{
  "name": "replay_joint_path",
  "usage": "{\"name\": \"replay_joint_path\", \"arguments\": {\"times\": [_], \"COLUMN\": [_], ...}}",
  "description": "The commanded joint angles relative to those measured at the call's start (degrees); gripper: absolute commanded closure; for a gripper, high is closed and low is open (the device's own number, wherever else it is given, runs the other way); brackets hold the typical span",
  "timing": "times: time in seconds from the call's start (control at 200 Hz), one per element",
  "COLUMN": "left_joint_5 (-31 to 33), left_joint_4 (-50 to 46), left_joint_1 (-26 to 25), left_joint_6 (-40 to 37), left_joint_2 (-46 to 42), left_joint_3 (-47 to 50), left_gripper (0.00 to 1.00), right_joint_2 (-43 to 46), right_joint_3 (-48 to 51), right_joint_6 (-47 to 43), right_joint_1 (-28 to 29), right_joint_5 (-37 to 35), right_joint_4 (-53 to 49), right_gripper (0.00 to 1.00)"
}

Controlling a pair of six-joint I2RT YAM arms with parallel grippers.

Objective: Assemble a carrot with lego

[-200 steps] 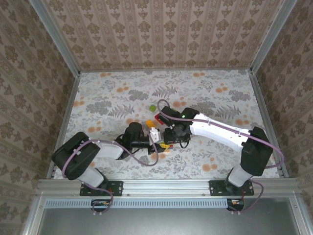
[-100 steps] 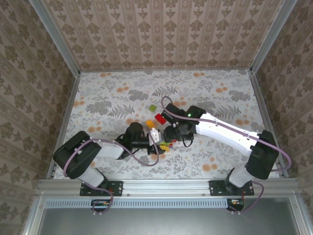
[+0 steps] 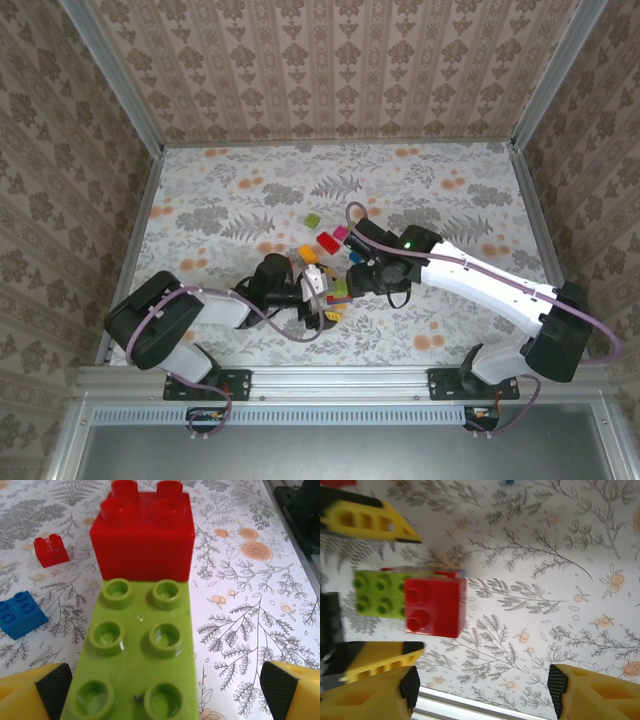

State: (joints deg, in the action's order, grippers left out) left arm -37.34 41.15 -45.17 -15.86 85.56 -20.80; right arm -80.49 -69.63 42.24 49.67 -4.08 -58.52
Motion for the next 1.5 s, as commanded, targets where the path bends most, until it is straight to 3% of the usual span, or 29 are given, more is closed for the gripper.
{"name": "replay_joint_path", "arguments": {"times": [0.0,0.275,0.655,0.825,1.04,1.495], "left_joint_5": [-2.69,-5.88,-7.29,-6.33,2.23,-2.03], "left_joint_4": [1.45,0.8,-1.45,-1.22,4.19,5.79], "left_joint_1": [1.07,2.34,2.3,2.28,2.75,3.78], "left_joint_6": [1.51,2.56,2.46,2.41,3.5,4.19], "left_joint_2": [-3.92,-7.09,-6.04,-5.82,-5.44,-4.48], "left_joint_3": [1.55,2.18,0.68,0.8,2.87,3.13], "left_gripper": [0.0,0.0,0.0,0.0,0.0,0.0], "right_joint_2": [3.03,4.64,1.33,-0.77,-2.17,-4.48], "right_joint_3": [3.82,10.13,9.3,8.64,7.45,5.07], "right_joint_6": [1.34,2.23,0.92,0.4,-0.47,-3.16], "right_joint_1": [0.25,0.44,-0.5,-1.71,-2.98,-6.68], "right_joint_5": [0.86,2.08,1.04,0.48,-0.58,-3.19], "right_joint_4": [-0.46,3.74,6.49,6.85,6.6,4.97], "right_gripper": [0.29,0.3,0.3,0.3,0.3,0.31]}}
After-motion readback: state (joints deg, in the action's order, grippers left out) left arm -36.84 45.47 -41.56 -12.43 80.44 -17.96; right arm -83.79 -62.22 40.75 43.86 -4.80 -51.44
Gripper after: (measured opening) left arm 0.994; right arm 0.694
